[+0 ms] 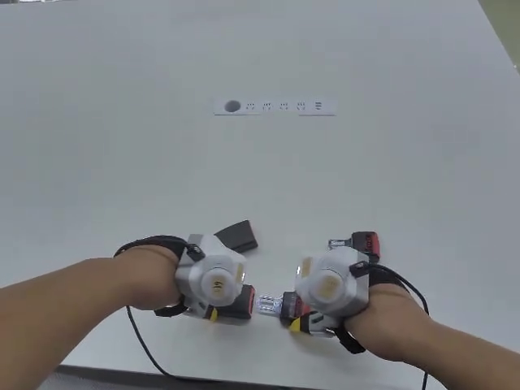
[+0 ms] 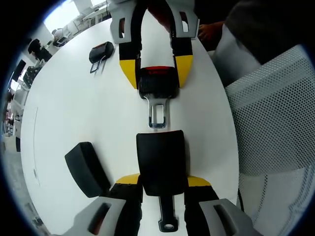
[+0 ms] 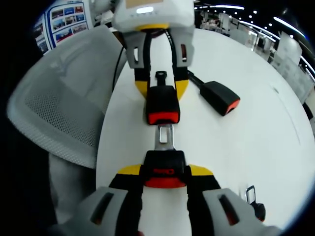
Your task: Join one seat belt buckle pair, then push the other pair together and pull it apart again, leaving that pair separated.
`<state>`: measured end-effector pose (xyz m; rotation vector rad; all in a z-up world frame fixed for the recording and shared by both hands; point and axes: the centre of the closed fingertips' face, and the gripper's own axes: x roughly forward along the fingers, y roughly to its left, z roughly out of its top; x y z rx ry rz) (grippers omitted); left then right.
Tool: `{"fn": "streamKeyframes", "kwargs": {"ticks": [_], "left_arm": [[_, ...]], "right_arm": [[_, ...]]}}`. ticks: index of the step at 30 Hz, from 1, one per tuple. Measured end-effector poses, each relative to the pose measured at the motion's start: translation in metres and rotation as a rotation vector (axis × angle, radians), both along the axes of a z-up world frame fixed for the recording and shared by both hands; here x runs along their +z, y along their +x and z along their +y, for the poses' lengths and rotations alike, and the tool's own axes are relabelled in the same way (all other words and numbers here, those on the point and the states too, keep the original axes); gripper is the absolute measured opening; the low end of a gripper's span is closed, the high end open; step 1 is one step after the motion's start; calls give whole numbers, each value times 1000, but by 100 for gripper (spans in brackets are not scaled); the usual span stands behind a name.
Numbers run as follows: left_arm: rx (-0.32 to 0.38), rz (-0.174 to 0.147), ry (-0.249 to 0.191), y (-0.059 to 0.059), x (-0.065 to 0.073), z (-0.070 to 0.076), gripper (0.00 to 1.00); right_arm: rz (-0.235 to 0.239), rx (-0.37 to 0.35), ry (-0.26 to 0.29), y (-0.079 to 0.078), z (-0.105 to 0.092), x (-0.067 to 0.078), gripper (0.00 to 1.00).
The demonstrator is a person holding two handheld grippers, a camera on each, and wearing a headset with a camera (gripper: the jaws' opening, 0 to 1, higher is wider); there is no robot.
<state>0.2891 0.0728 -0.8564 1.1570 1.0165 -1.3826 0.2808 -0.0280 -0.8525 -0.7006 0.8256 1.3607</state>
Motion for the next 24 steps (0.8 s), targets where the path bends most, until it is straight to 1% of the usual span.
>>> {"fn": "streamKeyframes", "kwargs": {"ticks": [7, 12, 21, 24], "left_arm": [[0, -2, 4, 0, 0, 0, 33], [7, -5, 1, 0, 0, 0, 33], [10, -6, 6, 0, 0, 1, 33], [12, -6, 7, -1, 0, 1, 33]], "right_arm": [[3, -6, -13, 1, 5, 0, 34], [-5, -8, -20, 1, 5, 0, 34], [-24, 9, -22, 1, 6, 1, 34], [-30, 26, -11, -1, 10, 2, 34]]}}
